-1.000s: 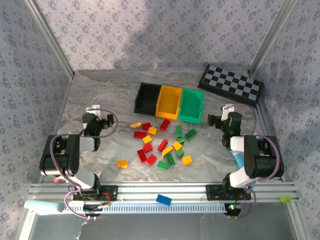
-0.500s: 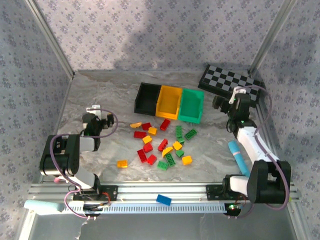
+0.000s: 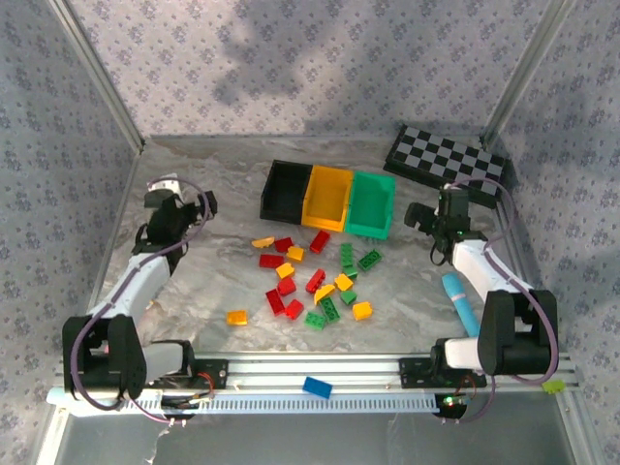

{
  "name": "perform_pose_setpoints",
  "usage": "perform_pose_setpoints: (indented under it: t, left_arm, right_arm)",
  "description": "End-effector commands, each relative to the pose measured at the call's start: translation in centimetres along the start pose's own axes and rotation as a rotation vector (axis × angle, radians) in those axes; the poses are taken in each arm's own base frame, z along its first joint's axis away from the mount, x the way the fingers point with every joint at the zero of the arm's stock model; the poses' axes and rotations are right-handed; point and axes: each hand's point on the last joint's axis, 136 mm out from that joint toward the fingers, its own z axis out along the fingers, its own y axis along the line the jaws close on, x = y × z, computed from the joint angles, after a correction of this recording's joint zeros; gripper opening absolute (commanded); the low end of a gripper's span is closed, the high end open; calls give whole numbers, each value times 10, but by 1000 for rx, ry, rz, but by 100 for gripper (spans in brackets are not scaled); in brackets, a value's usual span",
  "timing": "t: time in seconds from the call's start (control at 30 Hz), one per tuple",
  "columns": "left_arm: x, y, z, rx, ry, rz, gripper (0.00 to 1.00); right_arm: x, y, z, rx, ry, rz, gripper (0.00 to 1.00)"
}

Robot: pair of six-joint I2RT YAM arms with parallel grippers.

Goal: Sort the legos into containers by color
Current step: Pick up the lego from the center of the table.

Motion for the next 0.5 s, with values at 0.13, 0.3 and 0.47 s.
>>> perform_pose_setpoints:
  t: [0.13, 0.3, 0.47]
  left_arm:
    - [69, -24, -18, 147, 295, -203, 100]
    - [95, -45, -21, 188, 416, -203, 100]
    - [126, -77, -27, 227, 540, -127, 100]
  right_arm:
    - [-3, 0, -3, 107, -92, -30, 100]
    - [0, 7, -10, 108, -123, -47, 100]
    - [0, 13, -18, 103, -165, -43, 100]
